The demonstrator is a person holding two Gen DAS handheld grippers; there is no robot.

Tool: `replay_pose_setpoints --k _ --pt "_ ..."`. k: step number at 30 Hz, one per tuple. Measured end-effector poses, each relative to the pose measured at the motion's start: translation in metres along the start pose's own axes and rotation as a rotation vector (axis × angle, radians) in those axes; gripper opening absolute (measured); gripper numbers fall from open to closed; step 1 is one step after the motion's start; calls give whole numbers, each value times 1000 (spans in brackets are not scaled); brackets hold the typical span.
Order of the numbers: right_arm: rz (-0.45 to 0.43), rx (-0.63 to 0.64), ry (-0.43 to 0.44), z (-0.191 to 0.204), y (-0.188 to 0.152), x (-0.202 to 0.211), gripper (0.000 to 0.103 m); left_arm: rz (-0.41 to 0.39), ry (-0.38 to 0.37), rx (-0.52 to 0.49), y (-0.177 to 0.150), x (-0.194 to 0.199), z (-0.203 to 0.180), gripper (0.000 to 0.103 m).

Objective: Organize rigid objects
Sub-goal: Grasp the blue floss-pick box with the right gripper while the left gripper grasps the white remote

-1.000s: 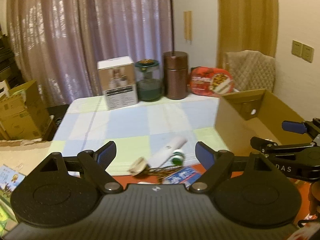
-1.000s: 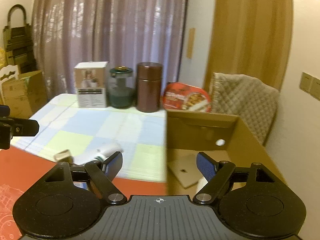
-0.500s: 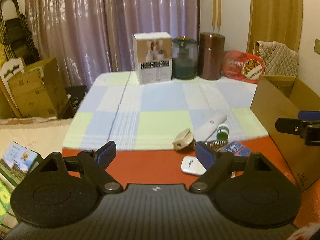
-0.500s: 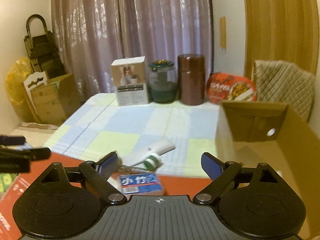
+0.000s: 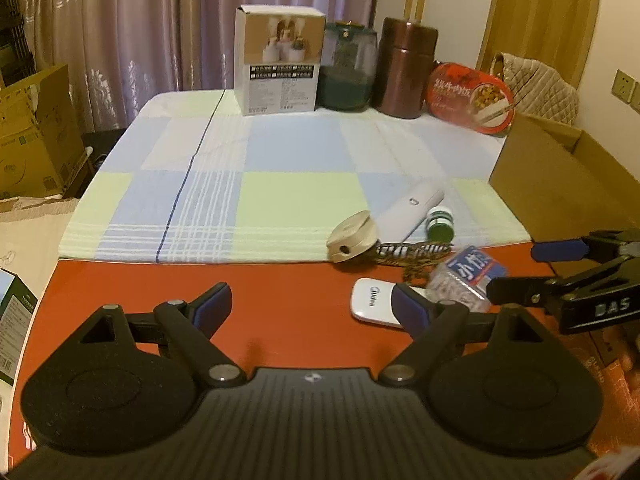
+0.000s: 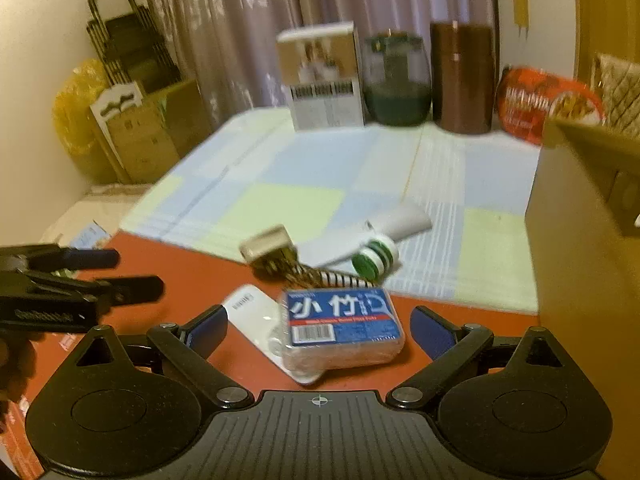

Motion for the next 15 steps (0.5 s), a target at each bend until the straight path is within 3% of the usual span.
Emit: replay_pose_setpoints --k 6,15 --pt "49 -11 3 -14 -5 -27 95 22 -13 25 -2 -8 10 88" --pt "74 -7 34 -11 -6 -41 95 -3 -36 -48 0 -10 3 89"
Point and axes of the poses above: each gripper's, at about its wrist camera, not at the fingertips, and x roughly against the way its jaws point, z to its left, y to its top, the point moved 6 cm from there along -x, roughly the way its jaws point, and after that the axes turned 13 degrees about -y, right-handed, at the moved point
